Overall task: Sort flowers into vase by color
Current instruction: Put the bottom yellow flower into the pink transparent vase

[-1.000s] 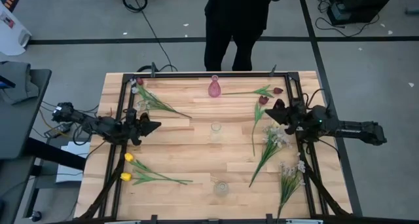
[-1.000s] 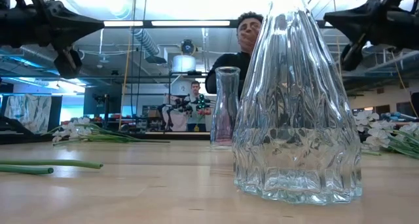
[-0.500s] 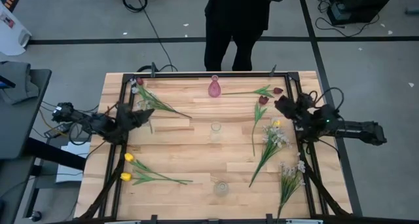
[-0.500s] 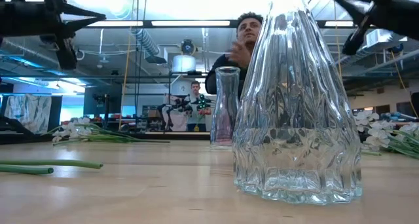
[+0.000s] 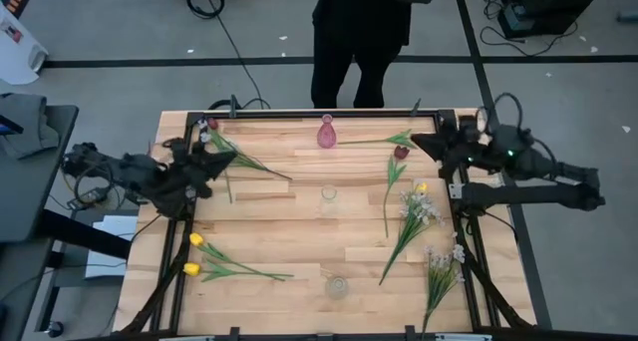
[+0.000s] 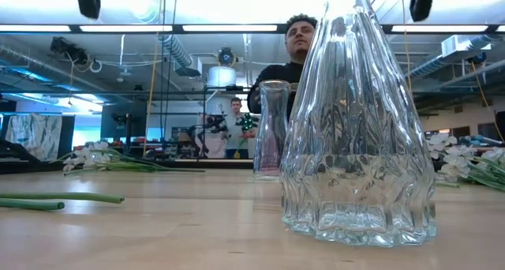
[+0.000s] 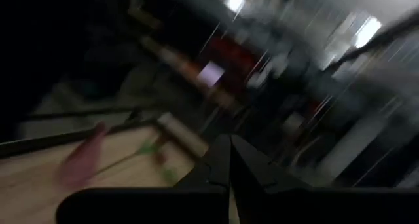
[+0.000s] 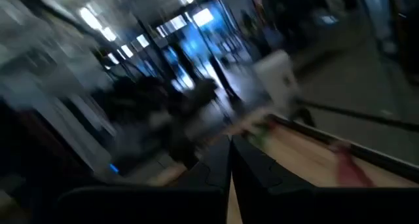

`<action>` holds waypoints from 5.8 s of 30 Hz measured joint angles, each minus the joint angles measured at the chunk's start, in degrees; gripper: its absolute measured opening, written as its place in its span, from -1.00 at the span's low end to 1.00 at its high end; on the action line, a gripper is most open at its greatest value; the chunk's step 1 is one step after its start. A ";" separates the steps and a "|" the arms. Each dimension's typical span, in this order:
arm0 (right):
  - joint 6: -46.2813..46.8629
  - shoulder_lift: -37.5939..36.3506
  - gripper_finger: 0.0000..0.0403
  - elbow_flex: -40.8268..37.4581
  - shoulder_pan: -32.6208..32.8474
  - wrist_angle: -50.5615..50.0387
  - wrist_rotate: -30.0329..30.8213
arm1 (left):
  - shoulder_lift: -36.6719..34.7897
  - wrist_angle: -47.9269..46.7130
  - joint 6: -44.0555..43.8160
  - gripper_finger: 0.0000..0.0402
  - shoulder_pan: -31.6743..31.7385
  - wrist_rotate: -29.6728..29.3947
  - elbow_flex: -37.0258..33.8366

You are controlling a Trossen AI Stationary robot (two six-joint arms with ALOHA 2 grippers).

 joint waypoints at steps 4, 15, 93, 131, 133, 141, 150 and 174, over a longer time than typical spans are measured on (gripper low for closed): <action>-2.73 8.95 -0.87 10.37 0.00 -9.48 0.09 | 10.01 -15.00 -1.05 -0.95 0.00 -0.47 13.02; -3.61 25.69 -0.87 32.26 0.01 -44.14 1.16 | 33.42 -38.81 1.38 -0.95 1.77 -2.36 38.14; 4.84 30.97 0.16 35.25 3.33 -54.12 -3.17 | 60.91 -75.05 -37.00 0.28 -17.10 43.17 40.51; 32.41 32.62 0.16 35.25 26.79 -30.29 14.52 | 58.67 -36.48 -20.71 0.28 -32.66 38.65 7.23; 32.85 33.01 0.16 35.25 27.57 -29.45 14.50 | 58.68 -34.87 -20.46 0.28 -32.34 38.71 6.99; 33.47 33.55 0.16 35.23 30.21 -28.14 15.37 | 58.68 -33.66 -19.24 0.28 -32.17 38.66 6.99; 33.54 33.51 0.16 35.23 32.53 -27.04 17.51 | 58.68 -31.47 -19.51 0.19 -32.17 42.18 6.99; 33.84 33.32 0.15 35.23 37.40 -23.72 23.62 | 58.63 -28.93 -27.98 -0.29 -32.17 39.06 3.52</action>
